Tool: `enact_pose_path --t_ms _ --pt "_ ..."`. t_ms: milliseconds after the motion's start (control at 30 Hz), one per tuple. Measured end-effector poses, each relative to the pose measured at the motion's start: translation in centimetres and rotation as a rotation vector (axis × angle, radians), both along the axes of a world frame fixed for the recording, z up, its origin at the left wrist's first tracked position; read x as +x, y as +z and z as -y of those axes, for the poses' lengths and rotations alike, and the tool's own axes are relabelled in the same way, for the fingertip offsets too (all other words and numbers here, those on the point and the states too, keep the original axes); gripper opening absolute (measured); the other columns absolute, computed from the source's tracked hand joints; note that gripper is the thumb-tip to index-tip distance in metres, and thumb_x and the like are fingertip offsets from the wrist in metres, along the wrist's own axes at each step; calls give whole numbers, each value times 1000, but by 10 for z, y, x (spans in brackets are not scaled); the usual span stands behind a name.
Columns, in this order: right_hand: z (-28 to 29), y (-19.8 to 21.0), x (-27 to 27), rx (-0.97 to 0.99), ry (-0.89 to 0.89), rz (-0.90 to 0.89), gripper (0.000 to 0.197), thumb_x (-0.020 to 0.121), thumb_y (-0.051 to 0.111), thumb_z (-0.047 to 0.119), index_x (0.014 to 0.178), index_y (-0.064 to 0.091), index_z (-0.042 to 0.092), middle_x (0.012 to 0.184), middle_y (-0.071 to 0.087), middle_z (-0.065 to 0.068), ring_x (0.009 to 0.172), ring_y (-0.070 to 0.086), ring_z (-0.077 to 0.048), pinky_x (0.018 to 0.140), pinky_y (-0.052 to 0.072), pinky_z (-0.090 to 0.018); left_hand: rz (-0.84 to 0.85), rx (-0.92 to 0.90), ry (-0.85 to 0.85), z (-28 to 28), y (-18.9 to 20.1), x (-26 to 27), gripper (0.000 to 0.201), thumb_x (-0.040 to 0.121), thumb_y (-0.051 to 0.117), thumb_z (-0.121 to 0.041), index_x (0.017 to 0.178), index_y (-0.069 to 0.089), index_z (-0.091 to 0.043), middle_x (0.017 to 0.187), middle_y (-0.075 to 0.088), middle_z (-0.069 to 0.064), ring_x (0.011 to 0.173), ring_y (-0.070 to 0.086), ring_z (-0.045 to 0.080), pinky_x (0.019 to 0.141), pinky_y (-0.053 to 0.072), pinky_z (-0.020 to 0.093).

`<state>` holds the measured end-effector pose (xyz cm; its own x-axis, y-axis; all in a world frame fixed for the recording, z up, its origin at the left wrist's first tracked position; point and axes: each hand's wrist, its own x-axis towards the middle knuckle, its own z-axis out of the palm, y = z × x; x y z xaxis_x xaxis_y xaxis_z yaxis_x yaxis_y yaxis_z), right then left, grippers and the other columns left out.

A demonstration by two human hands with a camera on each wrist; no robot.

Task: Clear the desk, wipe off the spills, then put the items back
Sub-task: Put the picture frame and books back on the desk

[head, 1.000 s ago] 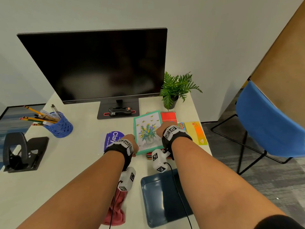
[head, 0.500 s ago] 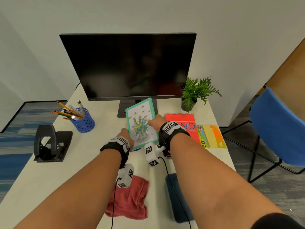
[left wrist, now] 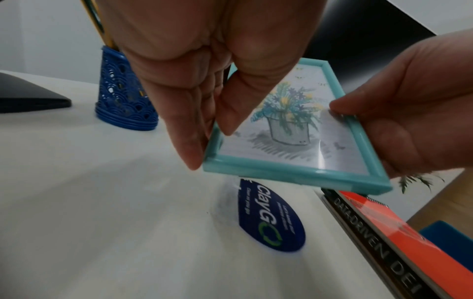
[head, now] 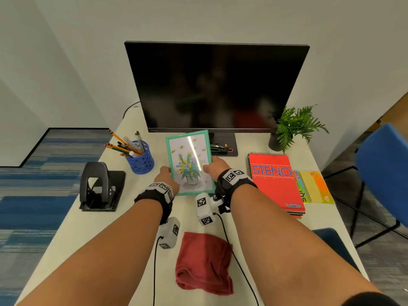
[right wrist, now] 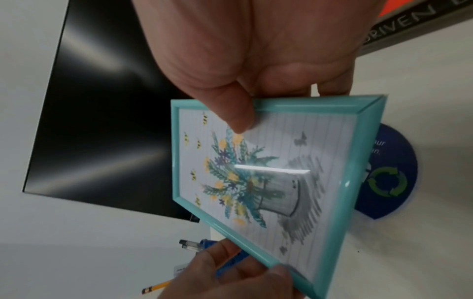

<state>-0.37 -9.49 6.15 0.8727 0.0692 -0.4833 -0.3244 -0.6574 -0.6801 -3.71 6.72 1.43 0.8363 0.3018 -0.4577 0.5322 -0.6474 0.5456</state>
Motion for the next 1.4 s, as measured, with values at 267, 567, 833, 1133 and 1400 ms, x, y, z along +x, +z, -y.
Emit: enact_pose_path --t_ms 267,567,833,1133,1400 --pt "-39 -15 13 68 -41 10 37 94 48 7 131 47 5 131 56 -16 116 56 -33 96 47 -39 28 -6 -7 -33 -4 18 50 89 55 -8 134 34 -14 117 58 16 101 59 36 82 54 42" --pt "-61 -38 36 116 -87 23 39 97 45 9 136 43 9 136 53 -13 121 53 -30 97 43 -35 37 -14 -12 -57 -23 46 60 91 52 -4 143 26 -15 126 52 16 109 56 34 81 47 35" --pt "-67 -53 57 137 -113 12 42 97 45 9 139 41 10 138 51 -12 122 52 -31 102 44 -39 83 -85 14 -62 -40 65 64 87 52 2 143 27 -16 131 52 13 119 53 33 100 47 43" --pt "-75 -73 71 230 -168 5 38 97 47 10 135 44 15 134 56 -9 119 55 -31 101 46 -50 135 -135 13 -64 -52 76 73 82 47 11 144 25 -22 135 48 10 123 50 29 101 47 43" --pt "-72 -79 73 231 -181 20 42 98 44 9 140 40 14 137 53 -10 122 53 -31 105 43 -47 182 -197 14 -62 -55 76 75 80 45 17 141 31 -23 133 51 6 122 52 25 95 48 33"
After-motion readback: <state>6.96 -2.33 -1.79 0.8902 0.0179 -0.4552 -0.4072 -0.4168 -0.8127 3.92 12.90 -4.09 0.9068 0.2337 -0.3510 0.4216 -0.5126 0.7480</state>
